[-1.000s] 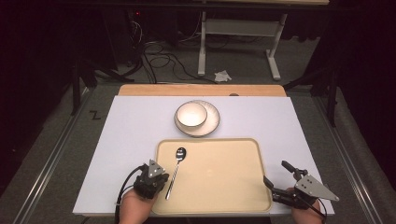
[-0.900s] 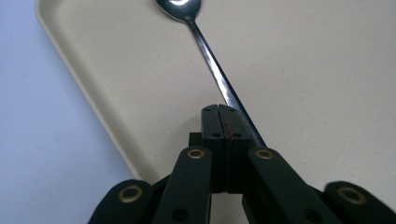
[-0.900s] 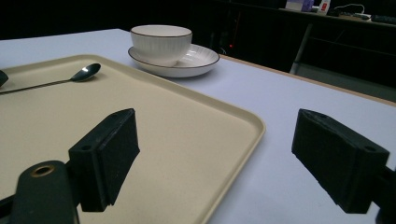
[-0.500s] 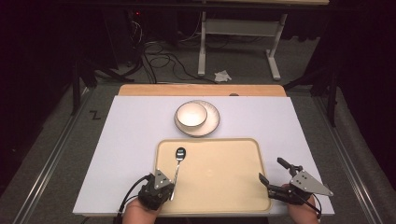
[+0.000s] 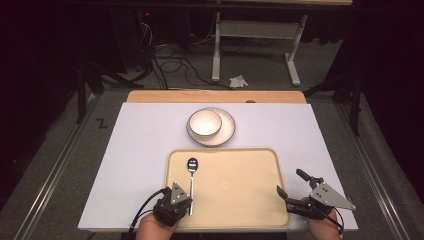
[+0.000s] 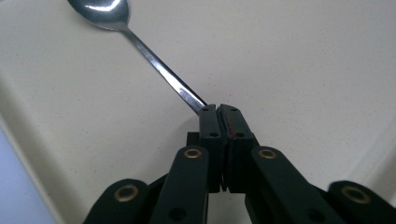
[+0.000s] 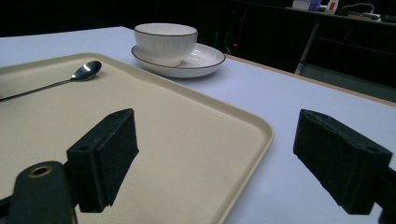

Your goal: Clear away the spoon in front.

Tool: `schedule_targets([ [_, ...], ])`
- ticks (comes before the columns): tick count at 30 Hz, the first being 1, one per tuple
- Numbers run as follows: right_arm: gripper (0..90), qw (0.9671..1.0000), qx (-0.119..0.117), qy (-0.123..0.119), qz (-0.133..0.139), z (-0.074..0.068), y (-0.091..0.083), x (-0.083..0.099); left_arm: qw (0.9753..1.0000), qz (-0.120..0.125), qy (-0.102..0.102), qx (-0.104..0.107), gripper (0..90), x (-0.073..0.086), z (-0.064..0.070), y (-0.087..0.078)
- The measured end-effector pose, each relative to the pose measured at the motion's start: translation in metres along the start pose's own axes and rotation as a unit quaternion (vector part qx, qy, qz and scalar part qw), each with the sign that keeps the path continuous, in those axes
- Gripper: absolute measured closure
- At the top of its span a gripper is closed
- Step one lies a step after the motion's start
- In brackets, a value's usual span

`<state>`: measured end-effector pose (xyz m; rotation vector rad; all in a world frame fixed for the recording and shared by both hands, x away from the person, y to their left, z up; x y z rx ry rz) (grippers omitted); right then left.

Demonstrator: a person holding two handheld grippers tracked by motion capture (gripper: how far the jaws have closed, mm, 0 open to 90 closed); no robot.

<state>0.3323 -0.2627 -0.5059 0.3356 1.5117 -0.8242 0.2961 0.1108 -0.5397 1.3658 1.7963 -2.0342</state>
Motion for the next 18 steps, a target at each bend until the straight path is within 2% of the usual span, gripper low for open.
schedule_targets([
  [7, 14.6, 1.0000, 0.003, -0.002, -0.004, 0.000, 0.000, 0.000, 0.9997, 0.018, -0.016, -0.005, 79.1, -0.001, -0.012, -0.003],
  [12, 14.2, 1.0000, 0.005, -0.003, -0.004, 0.001, -0.001, 0.001, 0.9982, 0.042, -0.040, -0.016, 71.3, -0.001, -0.030, -0.008],
  [17, 10.9, 1.0000, 0.007, 0.000, -0.004, 0.000, -0.002, 0.001, 0.9952, 0.077, -0.053, -0.029, 51.5, 0.000, -0.050, -0.018],
  [18, 10.6, 0.9999, 0.008, 0.000, -0.006, 0.001, -0.003, 0.001, 0.9952, 0.077, -0.053, -0.029, 48.0, 0.000, -0.050, -0.018],
])
Point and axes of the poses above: each handheld gripper's, and its own axes: y roughly forward along the jaws, x roughly out of its underside, z roughly to its right, the point moved 4 cm from there along y, roughly forward along the jaws, and after that the axes turned 10 degrees about -x, right-handed, at the moved point
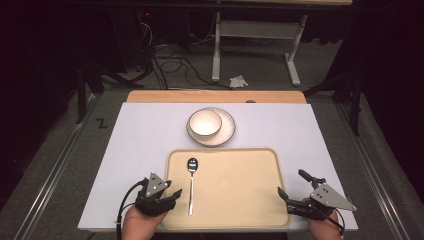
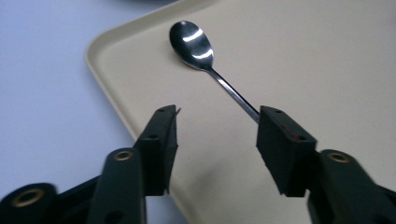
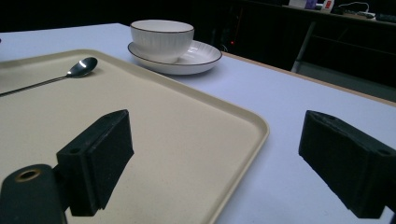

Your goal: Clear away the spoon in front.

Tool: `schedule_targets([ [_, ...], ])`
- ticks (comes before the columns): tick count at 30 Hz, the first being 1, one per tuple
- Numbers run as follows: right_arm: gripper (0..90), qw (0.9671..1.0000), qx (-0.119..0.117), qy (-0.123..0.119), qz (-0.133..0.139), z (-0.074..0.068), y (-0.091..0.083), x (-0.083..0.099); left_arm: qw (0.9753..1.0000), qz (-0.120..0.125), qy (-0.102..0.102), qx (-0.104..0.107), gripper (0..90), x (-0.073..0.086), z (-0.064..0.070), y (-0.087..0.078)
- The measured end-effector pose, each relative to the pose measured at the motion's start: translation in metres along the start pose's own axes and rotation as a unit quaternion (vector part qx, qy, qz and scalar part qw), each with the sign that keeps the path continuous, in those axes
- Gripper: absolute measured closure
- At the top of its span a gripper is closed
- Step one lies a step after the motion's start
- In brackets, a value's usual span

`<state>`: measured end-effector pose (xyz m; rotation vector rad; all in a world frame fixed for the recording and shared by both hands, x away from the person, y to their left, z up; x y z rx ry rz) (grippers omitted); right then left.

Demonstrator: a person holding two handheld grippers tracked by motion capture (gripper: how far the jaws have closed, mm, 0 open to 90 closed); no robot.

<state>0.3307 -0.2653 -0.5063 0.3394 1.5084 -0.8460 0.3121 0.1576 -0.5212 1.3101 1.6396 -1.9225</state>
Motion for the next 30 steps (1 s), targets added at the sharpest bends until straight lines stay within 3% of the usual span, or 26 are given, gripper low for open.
schedule_targets([
  [4, 7.4, 1.0000, 0.001, 0.001, -0.001, 0.001, -0.001, 0.000, 0.9997, 0.021, -0.007, -0.006, 34.8, -0.001, -0.013, -0.006],
  [8, 4.1, 1.0000, 0.005, 0.003, -0.002, 0.001, -0.002, 0.001, 0.9985, 0.049, -0.020, -0.016, 15.4, -0.003, -0.028, -0.013],
  [9, 4.1, 1.0000, 0.005, 0.003, -0.002, 0.001, -0.002, 0.001, 0.9982, 0.052, -0.026, -0.019, 15.4, -0.004, -0.031, -0.015],
  [10, 1.8, 1.0000, 0.005, 0.002, -0.001, 0.001, -0.002, 0.000, 0.9979, 0.054, -0.031, -0.020, 5.7, -0.004, -0.034, -0.016],
  [11, 1.8, 1.0000, 0.005, 0.002, -0.001, 0.001, -0.002, 0.000, 0.9977, 0.054, -0.033, -0.022, 5.7, -0.003, -0.037, -0.016],
  [12, 0.8, 1.0000, 0.005, 0.001, 0.000, 0.001, -0.002, 0.000, 0.9977, 0.053, -0.035, -0.024, 0.1, -0.003, -0.039, -0.017],
  [18, 0.7, 0.9999, 0.009, 0.006, 0.004, 0.000, -0.002, 0.000, 0.9953, 0.078, -0.051, -0.028, 0.2, -0.002, -0.051, -0.023],
  [30, 0.7, 1.0000, 0.006, 0.002, 0.003, 0.001, -0.001, -0.001, 0.9956, 0.071, -0.053, -0.032, 1.0, 0.001, -0.052, -0.022],
])
Point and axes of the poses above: each handheld gripper's, and its own axes: y roughly forward along the jaws, x roughly out of its underside, z roughly to its right, the point moved 4 cm from there along y, roughly forward along the jaws, and after that the axes turned 10 degrees about -x, right-handed, at the moved point
